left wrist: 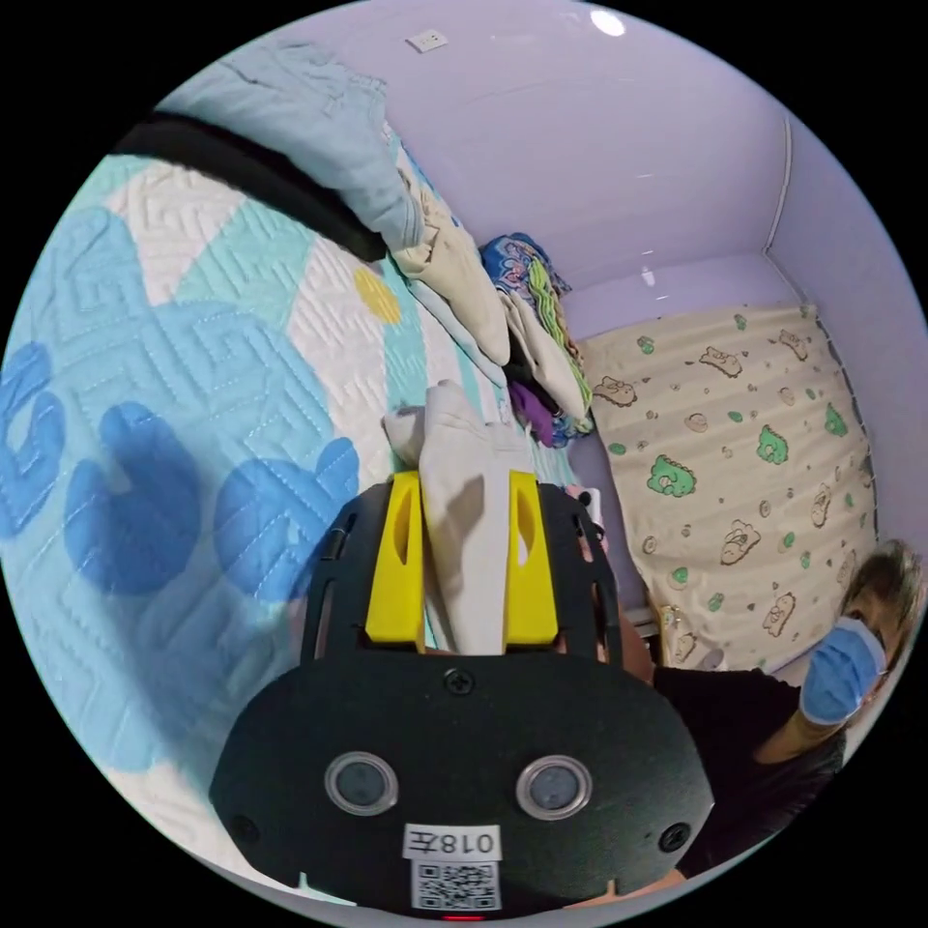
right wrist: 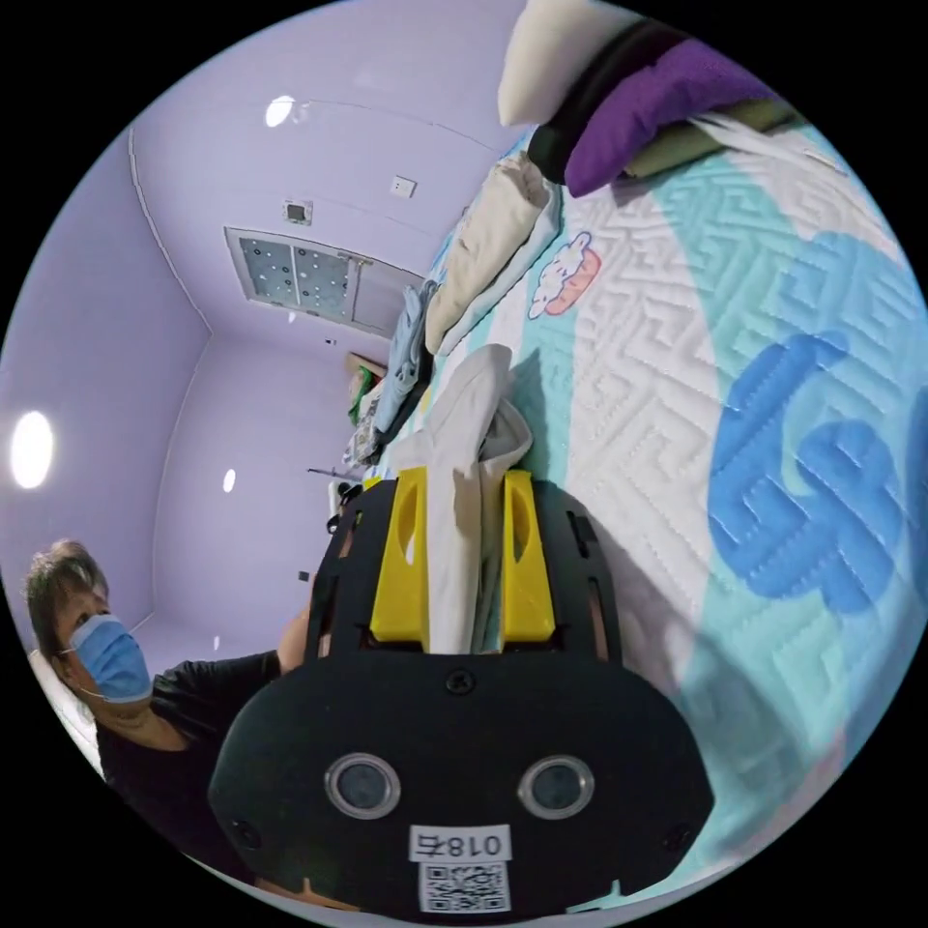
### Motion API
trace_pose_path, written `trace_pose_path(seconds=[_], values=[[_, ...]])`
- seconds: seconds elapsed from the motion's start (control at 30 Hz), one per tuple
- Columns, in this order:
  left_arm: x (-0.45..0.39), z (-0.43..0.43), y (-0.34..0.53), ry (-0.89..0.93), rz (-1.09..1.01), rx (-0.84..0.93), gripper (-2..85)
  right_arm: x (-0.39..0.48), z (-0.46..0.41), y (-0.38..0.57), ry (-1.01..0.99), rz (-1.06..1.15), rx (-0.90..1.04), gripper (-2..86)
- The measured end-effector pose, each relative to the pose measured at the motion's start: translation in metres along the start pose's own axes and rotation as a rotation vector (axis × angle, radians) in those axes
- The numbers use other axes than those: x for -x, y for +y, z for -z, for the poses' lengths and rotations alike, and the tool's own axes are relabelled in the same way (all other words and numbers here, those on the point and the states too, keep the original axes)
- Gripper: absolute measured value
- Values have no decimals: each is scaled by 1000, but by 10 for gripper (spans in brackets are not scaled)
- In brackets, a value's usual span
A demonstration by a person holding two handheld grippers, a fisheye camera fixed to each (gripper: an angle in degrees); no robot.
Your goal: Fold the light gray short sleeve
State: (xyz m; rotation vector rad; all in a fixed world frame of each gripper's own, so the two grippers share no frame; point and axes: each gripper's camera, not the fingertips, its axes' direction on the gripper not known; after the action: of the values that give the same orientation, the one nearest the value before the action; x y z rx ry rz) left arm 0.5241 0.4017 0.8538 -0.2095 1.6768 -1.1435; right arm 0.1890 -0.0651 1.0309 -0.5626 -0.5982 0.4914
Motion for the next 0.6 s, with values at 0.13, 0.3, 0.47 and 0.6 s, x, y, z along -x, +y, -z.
trace_pose_path(seconds=[0.13, 0.3, 0.47, 0.6], values=[[12, -10, -8, 10, -5, 87, 70, -5, -34, 2, -33, 5, 79, 81], [9, 18, 25, -35, -63, -5, 33, 8, -48, 37, -5, 93, 22, 39], [-50, 73, 94, -99, -350, -189, 28, 88, -53, 109, 80, 413, -123, 31], [-113, 142, 163, -138, -510, -356, 28, 162, -57, 154, 90, 609, -173, 29]])
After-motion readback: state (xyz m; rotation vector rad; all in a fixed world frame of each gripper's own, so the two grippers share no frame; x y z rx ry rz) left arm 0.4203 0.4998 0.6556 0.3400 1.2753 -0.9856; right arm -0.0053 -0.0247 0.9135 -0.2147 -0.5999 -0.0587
